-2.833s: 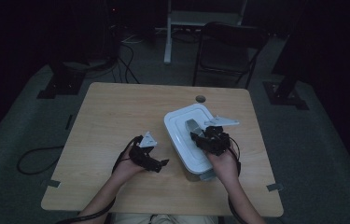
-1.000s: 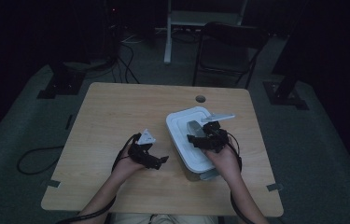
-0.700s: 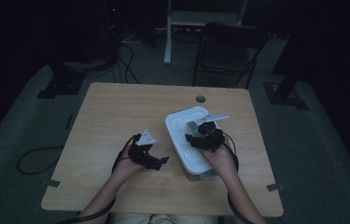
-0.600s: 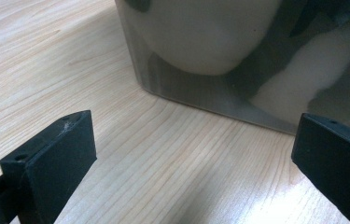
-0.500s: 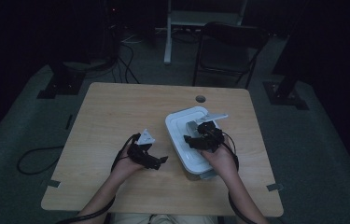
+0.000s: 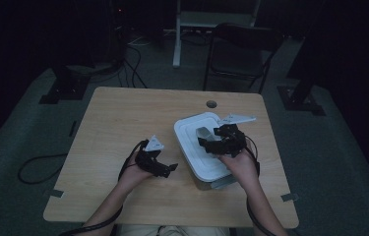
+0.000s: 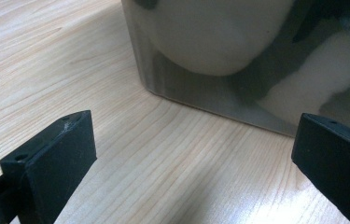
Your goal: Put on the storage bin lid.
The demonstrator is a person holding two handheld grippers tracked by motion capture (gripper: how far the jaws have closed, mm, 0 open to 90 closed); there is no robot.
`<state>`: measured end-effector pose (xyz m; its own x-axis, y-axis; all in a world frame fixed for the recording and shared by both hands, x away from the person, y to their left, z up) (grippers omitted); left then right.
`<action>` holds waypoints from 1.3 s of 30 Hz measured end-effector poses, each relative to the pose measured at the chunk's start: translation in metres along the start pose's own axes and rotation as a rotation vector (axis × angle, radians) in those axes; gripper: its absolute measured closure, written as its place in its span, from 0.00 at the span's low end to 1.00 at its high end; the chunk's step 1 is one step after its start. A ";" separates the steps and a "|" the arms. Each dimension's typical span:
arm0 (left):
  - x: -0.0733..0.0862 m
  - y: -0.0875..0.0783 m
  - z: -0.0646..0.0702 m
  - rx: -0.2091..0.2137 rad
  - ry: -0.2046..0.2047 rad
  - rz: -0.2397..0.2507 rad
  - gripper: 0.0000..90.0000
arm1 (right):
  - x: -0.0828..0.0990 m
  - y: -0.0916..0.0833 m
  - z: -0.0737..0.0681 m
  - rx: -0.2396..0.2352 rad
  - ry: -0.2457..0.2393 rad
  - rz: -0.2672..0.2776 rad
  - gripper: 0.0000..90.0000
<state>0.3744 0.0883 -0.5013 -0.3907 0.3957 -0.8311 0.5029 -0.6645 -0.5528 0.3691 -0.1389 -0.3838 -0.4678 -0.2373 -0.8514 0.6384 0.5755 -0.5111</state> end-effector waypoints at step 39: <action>-0.013 0.015 0.001 0.021 -0.013 0.027 0.01 | 0.094 0.012 0.157 0.261 0.110 0.113 0.14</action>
<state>0.3861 0.0724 -0.4991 -0.3874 0.3691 -0.8448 0.4973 -0.6879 -0.5286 0.4285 -0.2778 -0.4886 -0.4389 -0.0892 -0.8941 0.8191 0.3693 -0.4390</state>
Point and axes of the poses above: each handheld gripper's, and its own axes: y roughly forward along the jaws, x roughly out of its underside, z roughly to its right, the point moved 4 cm from there along y, roughly forward along the jaws, and after that the axes turned 5 degrees about z, right-handed, at the moved point
